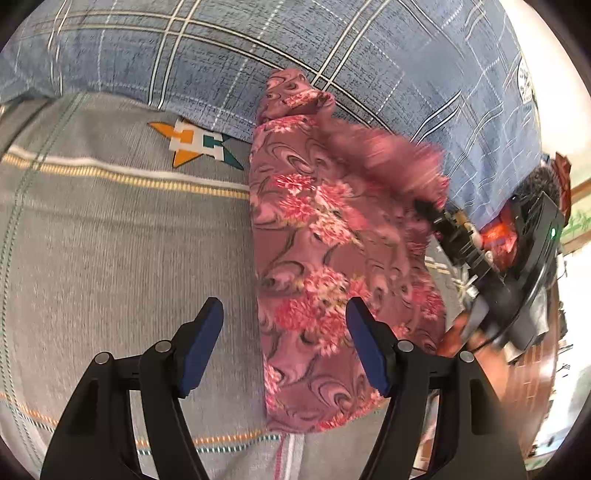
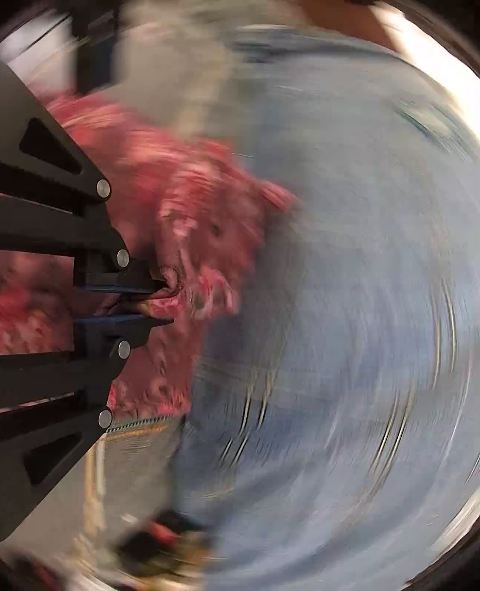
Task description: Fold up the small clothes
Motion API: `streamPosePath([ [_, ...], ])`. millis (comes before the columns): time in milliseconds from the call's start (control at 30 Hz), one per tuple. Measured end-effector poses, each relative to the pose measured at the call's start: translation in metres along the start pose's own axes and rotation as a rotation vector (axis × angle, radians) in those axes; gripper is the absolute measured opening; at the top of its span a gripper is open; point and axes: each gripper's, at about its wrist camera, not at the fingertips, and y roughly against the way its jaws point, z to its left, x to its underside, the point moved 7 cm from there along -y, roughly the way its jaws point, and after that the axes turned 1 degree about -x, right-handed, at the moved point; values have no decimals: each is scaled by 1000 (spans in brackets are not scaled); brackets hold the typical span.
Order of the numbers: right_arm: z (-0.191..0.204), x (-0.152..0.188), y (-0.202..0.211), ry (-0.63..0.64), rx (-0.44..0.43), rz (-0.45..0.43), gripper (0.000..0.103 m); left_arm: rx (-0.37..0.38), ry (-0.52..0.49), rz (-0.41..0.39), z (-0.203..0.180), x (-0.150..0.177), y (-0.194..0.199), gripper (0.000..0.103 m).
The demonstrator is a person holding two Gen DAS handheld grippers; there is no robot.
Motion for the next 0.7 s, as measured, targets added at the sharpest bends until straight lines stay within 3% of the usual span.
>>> streamPosePath([
  [100, -73, 16, -16, -388, 6, 69, 5, -32, -18, 50, 0, 3, -17, 68],
  [167, -104, 29, -17, -492, 63, 91, 7, -25, -25, 59, 1, 4, -18, 68],
  [267, -121, 35, 1, -607, -111, 20, 15, 4, -14, 10, 0, -8, -8, 68],
  [333, -115, 36, 9, -623, -222, 3, 38, 10, 10, 8, -2, -17, -11, 68],
  [367, -110, 36, 10, -609, -247, 3, 55, 20, 20, 17, -3, -20, -15, 68],
  [400, -102, 37, 9, -587, -273, 11, 61, 30, 29, 30, -6, -20, -19, 68],
  [467, -84, 38, 1, -514, -323, 48, 61, 24, 37, 52, -10, -18, -31, 68],
  [533, -62, 44, -10, -408, -284, 106, 56, 10, 38, 73, -13, -12, -36, 68],
  [567, -53, 46, -11, -341, -232, 121, 32, 14, 40, 77, -14, -10, -36, 68],
  [600, -43, 46, -9, -273, -206, 128, 17, 25, 39, 77, -15, -8, -34, 68],
  [700, -33, 31, 25, -248, -269, -13, 13, 44, 14, 51, -18, -3, -19, 68],
])
